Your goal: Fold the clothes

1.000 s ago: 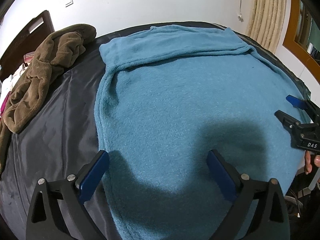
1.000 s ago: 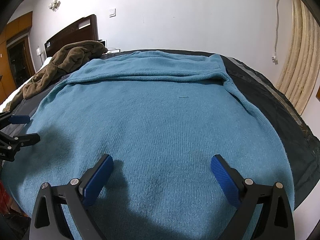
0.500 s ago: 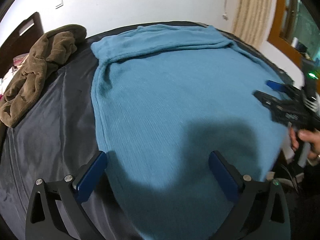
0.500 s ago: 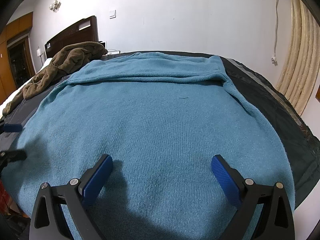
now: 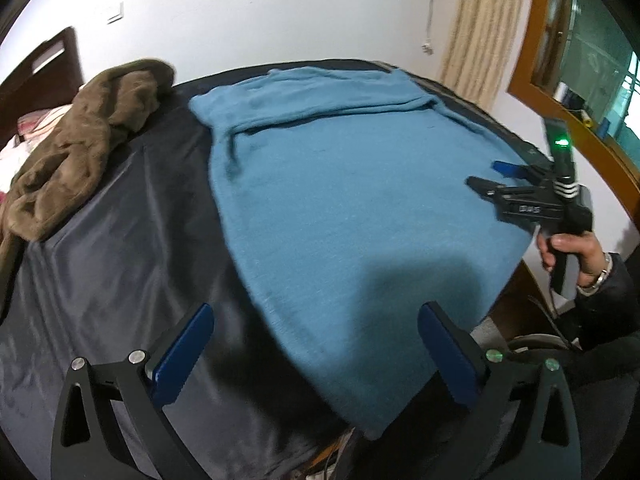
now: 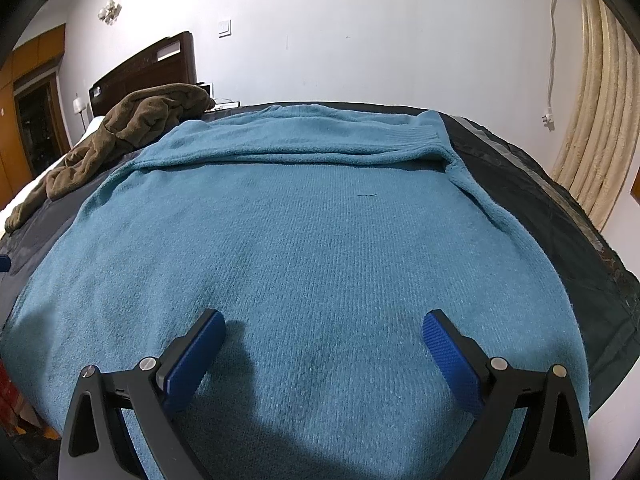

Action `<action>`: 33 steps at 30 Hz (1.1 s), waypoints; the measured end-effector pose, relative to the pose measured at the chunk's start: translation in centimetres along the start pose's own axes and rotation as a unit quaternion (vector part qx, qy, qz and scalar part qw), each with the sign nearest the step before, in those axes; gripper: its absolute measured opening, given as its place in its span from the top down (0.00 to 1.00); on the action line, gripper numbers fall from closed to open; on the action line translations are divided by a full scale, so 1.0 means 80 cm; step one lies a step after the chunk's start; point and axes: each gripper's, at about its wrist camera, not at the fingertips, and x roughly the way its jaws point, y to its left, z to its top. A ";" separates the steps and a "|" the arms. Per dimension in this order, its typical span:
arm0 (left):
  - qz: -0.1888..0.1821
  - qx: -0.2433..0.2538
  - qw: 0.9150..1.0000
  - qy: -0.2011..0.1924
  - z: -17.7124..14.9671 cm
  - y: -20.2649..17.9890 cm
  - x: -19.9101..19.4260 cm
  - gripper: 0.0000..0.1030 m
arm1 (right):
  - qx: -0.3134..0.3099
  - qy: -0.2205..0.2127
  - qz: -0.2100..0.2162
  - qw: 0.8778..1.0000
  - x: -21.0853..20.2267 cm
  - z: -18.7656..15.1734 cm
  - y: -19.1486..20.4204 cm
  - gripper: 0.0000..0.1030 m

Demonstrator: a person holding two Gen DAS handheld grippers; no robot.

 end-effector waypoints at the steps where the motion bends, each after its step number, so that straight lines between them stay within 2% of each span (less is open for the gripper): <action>1: 0.001 -0.007 1.000 0.002 -0.002 0.003 0.000 0.01 | 0.002 0.000 0.002 1.000 -0.002 0.000 -0.002 0.02; 4: -0.009 -0.024 1.000 0.005 -0.012 0.008 0.002 0.01 | 0.012 -0.008 0.003 1.000 -0.012 -0.004 -0.011 0.02; 8: -0.012 -0.031 0.999 0.022 -0.020 0.005 0.011 0.01 | 0.036 -0.024 -0.021 0.999 -0.033 -0.015 -0.045 0.02; 14: -0.039 -0.035 0.998 0.033 -0.027 0.000 0.015 0.01 | 0.071 -0.025 -0.056 0.996 -0.060 -0.036 -0.111 0.02; 18: -0.053 -0.037 0.997 0.035 -0.030 -0.006 0.014 0.01 | 0.089 -0.018 -0.055 0.994 -0.079 -0.058 -0.147 0.02; 19: -0.058 -0.034 0.997 0.035 -0.032 -0.008 0.012 0.01 | 0.097 -0.015 -0.046 0.994 -0.083 -0.064 -0.155 0.02; 22: -0.070 -0.027 0.997 0.029 -0.036 -0.011 0.009 0.01 | 0.124 0.003 0.016 0.992 -0.093 -0.091 -0.179 0.02; 25: -0.073 -0.028 0.997 0.023 -0.033 -0.015 0.012 0.01 | 0.143 0.011 0.053 0.988 -0.094 -0.109 -0.193 0.02; 30: -0.089 -0.025 0.995 0.026 -0.025 -0.024 0.018 0.01 | 0.191 0.009 0.130 0.973 -0.076 -0.127 -0.209 0.02; 33: -0.086 -0.022 0.996 0.023 -0.025 -0.026 0.018 0.01 | 0.202 0.019 0.168 0.965 -0.057 -0.129 -0.211 0.04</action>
